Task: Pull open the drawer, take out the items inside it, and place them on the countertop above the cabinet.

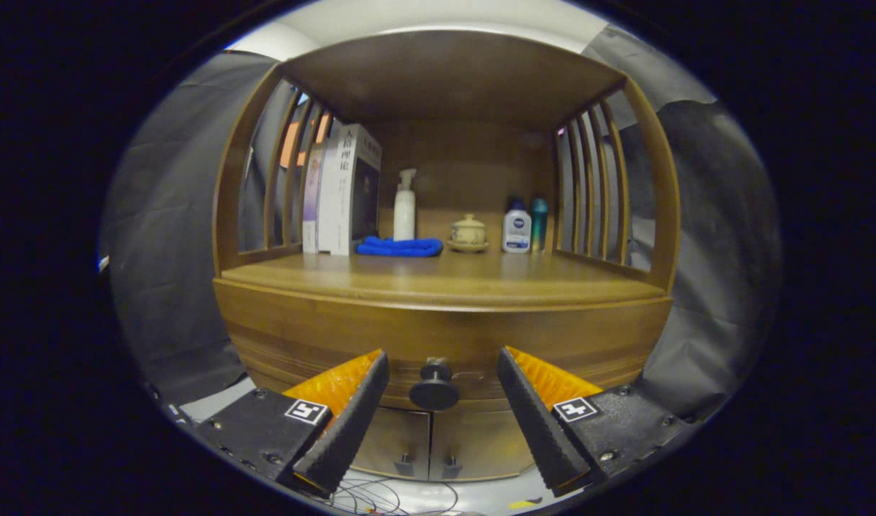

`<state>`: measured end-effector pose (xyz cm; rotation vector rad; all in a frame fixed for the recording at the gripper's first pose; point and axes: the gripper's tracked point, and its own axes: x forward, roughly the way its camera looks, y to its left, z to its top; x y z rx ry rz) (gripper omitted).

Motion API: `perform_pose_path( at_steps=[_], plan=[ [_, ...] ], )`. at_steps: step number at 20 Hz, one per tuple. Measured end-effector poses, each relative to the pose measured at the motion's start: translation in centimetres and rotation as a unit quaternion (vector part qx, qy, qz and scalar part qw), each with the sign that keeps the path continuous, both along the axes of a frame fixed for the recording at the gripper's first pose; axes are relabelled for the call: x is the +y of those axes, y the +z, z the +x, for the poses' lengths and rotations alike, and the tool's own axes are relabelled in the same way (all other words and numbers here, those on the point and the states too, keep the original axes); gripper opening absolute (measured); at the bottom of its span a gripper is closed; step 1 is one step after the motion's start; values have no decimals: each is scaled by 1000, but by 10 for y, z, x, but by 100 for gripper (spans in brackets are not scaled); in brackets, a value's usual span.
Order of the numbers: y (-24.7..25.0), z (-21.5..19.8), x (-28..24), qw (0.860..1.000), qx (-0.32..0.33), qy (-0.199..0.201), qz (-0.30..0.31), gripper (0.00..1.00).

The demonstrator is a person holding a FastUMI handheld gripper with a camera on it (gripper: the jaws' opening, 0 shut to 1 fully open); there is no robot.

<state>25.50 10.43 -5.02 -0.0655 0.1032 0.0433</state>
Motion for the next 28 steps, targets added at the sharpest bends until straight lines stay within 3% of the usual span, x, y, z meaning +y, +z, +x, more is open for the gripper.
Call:
perform_pose_path(
  at_steps=[2,7,13,22,28],
  plan=[
    [-9,8,3,1000,7,-4,0,99],
    [-27,22,7,1000,25,-9,6,79],
    [-25,27,4,1000,2,-16,4,53],
    [-28,26,2,1000,14,-13,4,39],
    [-31,10,3,1000,25,-10,7,36]
  ],
)
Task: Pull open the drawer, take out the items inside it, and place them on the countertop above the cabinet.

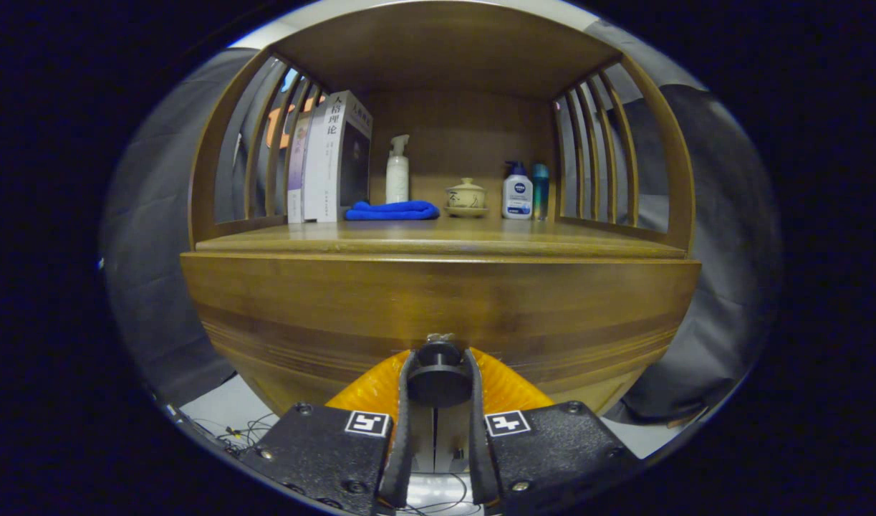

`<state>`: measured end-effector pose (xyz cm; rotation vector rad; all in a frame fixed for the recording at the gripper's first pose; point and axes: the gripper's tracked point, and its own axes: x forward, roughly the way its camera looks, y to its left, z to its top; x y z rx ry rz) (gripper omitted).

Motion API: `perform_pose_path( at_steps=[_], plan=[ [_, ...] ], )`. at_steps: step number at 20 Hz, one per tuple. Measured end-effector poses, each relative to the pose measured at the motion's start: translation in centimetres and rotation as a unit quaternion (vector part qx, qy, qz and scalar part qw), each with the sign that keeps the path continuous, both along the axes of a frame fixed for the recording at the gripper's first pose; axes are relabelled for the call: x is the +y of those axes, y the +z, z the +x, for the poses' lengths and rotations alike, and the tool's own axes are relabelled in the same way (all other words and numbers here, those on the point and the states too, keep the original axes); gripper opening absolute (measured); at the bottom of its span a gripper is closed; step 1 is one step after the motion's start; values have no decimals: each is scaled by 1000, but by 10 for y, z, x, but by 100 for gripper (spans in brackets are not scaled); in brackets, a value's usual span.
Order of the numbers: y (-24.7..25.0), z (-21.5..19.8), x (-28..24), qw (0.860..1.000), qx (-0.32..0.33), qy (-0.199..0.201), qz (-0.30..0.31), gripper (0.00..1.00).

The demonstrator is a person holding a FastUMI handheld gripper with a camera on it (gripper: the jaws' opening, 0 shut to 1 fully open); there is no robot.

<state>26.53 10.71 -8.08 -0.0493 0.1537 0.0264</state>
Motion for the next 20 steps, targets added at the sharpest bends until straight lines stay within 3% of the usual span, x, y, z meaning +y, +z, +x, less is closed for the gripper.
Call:
perform_pose_path(
  at_steps=[20],
  plan=[
    [-22,-135,-4,1000,17,23,8,35]
  ],
)
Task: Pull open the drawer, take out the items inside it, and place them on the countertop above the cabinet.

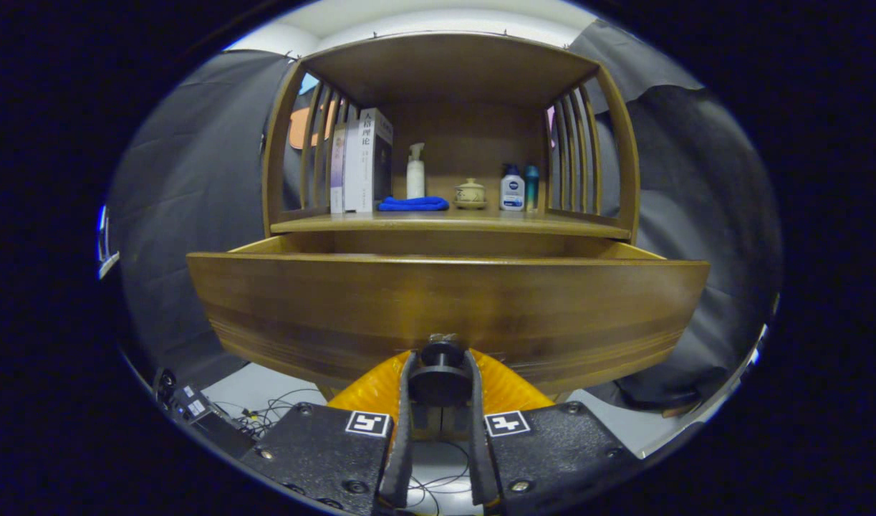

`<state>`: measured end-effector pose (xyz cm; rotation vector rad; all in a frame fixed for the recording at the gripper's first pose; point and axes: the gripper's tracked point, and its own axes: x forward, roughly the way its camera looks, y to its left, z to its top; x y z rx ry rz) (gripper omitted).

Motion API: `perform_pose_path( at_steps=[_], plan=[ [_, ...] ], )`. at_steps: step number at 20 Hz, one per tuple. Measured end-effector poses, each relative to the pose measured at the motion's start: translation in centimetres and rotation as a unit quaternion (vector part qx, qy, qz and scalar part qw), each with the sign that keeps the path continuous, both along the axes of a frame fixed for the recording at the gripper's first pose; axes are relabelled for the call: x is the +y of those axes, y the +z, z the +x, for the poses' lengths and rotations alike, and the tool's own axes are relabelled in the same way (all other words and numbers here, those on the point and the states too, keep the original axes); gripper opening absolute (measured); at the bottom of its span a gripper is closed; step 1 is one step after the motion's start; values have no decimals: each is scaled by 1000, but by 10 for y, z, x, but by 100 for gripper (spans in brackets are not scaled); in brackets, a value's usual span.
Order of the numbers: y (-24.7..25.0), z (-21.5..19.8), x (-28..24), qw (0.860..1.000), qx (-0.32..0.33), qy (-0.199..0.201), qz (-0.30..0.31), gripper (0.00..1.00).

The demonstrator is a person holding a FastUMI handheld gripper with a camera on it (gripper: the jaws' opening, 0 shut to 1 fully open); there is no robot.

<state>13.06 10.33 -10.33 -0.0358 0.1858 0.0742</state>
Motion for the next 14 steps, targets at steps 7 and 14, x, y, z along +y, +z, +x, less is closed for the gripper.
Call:
perform_pose_path(
  at_steps=[7,14],
  plan=[
    [-10,-25,2,1000,8,6,-1,35],
    [-14,-38,3,1000,10,7,-3,35]
  ],
)
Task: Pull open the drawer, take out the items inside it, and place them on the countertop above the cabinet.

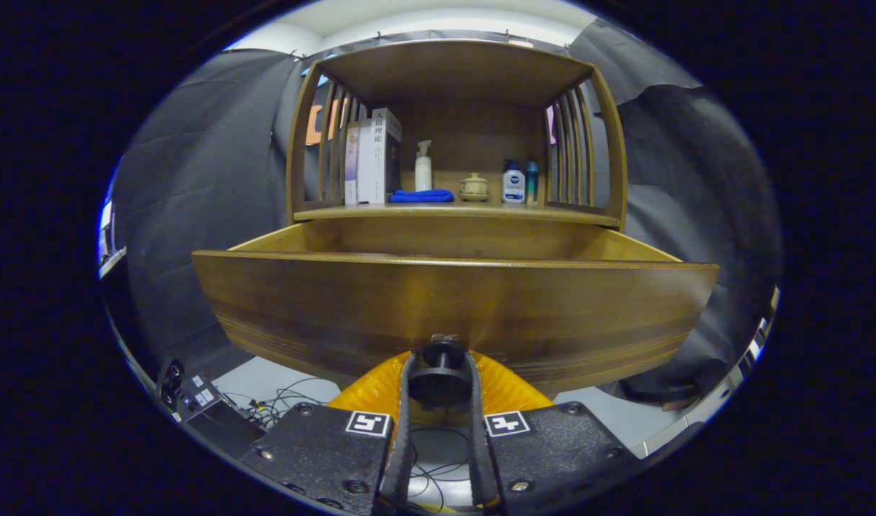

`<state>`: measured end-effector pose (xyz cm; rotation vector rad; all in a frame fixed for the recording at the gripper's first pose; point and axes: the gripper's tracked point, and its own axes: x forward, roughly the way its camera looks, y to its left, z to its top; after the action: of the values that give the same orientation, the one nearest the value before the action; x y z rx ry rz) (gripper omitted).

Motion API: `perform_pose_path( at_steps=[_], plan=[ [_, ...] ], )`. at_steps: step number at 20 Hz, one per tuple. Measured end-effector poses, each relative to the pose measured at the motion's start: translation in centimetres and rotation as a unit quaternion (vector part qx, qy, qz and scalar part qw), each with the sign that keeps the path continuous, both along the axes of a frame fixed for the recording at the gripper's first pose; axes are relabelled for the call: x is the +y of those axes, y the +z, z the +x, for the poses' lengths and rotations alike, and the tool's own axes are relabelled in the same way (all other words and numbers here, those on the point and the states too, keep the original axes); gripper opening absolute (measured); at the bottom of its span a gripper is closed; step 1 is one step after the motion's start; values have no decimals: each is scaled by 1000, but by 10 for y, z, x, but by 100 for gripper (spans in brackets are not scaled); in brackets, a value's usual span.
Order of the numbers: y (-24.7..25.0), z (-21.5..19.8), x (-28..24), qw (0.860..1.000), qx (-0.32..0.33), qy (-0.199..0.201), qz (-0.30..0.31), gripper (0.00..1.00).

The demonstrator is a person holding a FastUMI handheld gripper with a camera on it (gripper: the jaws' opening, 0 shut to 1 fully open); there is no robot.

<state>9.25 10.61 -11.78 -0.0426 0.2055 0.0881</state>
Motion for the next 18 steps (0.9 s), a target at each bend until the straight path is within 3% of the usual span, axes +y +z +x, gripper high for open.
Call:
perform_pose_path(
  at_steps=[10,13,16,18],
  plan=[
    [-4,-7,-3,1000,-3,5,-1,36],
    [-1,-8,-12,1000,-10,0,2,48],
    [13,-17,-26,999,-32,-4,9,89],
    [29,-25,-32,999,-51,-2,11,100]
  ],
)
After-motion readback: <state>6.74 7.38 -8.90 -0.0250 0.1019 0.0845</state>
